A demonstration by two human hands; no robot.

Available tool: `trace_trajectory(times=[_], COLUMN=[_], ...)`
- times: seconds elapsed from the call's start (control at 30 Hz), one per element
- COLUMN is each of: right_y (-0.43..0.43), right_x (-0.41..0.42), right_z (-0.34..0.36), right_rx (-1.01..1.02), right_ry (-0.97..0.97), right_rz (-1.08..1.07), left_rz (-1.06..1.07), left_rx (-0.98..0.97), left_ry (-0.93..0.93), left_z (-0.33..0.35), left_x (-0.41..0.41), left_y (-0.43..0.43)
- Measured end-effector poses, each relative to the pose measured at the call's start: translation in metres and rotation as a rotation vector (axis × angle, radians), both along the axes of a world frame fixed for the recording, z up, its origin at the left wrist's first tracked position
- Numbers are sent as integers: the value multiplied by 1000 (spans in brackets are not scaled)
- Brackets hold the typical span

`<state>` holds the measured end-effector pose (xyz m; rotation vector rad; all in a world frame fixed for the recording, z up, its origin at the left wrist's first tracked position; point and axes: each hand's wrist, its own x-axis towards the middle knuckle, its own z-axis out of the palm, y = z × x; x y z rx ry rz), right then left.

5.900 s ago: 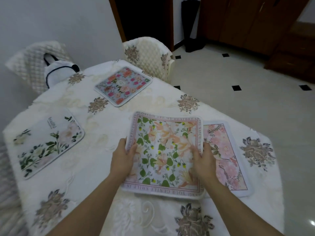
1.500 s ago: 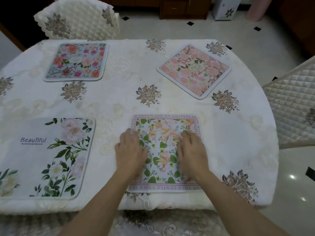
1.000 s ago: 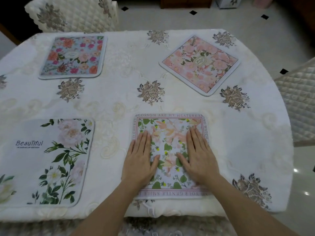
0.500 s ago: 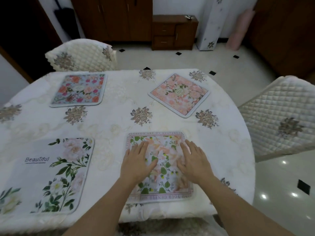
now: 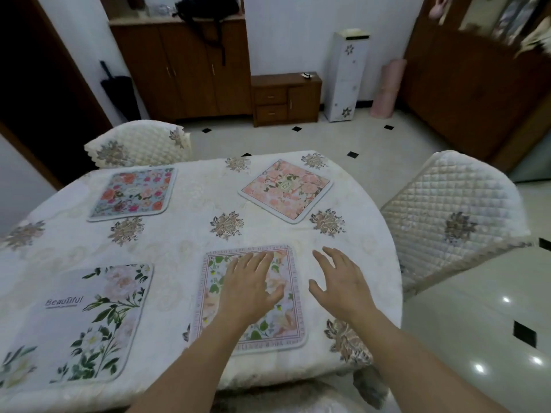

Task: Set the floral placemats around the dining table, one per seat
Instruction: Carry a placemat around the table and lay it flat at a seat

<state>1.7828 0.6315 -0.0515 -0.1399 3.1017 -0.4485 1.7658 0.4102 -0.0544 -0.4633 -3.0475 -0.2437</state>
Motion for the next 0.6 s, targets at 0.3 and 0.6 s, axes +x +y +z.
trace_trajectory(times=[0.3,0.6], right_y=[34,82], right_x=[27,71], right_z=[8,26], right_rx=[-36,23], right_ry=[38,19], right_rz=[-69,-338], left_rz=[-41,-339], left_rx=[-21,-48], left_ry=[96,78], left_z=[16,14], left_x=[17,3], left_y=[44,92])
